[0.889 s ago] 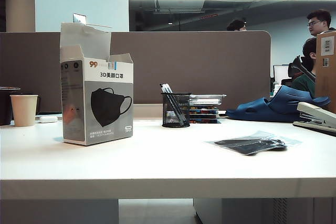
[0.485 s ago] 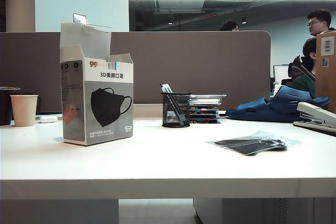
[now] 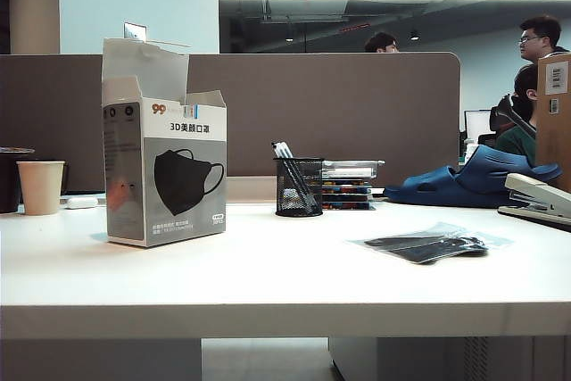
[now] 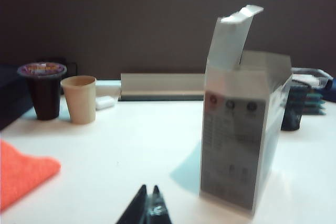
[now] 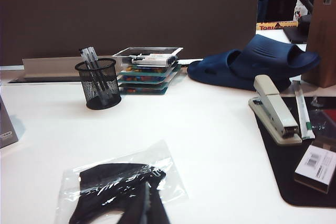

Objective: Put the mask into the mask box.

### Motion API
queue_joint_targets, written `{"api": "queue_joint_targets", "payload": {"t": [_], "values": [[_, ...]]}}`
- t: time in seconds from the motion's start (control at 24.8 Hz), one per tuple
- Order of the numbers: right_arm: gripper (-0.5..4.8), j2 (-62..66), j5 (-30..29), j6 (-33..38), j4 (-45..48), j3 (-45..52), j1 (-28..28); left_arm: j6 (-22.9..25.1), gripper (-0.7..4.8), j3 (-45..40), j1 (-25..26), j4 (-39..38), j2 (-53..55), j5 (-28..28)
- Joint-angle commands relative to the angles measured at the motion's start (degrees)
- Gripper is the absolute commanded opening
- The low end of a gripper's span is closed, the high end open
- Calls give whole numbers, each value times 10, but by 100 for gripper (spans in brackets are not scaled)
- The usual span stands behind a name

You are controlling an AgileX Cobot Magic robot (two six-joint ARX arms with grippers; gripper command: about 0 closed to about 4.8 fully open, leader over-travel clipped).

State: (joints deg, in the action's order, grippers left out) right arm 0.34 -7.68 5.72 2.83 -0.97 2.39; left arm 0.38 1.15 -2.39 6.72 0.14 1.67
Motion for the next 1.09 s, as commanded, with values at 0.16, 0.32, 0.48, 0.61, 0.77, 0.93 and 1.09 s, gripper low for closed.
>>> {"api": "queue_joint_targets", "payload": {"t": [0.16, 0.32, 0.48, 0.61, 0.77, 0.93, 1.09], "values": [[-5, -3, 1, 5, -79, -70, 1, 3, 42, 78, 0, -26, 0, 62], [-5, -1, 1, 5, -125, -121, 1, 3, 95, 112, 0, -50, 1, 77], [-5, 19, 1, 5, -207, -200, 1, 28, 159, 140, 0, -60, 9, 128], [-5, 70, -2, 5, -280, -268, 1, 26, 163, 164, 0, -58, 31, 139], [-5, 176, -37, 2, -377, -360, 1, 26, 163, 190, 0, -59, 63, 167], [-5, 308, -125, 0, -452, -456, 1, 31, 163, 223, 0, -104, 117, 265], [57, 410, -136, -2, -491, -544, 2, 83, 163, 279, 0, -175, 182, 307]]}}
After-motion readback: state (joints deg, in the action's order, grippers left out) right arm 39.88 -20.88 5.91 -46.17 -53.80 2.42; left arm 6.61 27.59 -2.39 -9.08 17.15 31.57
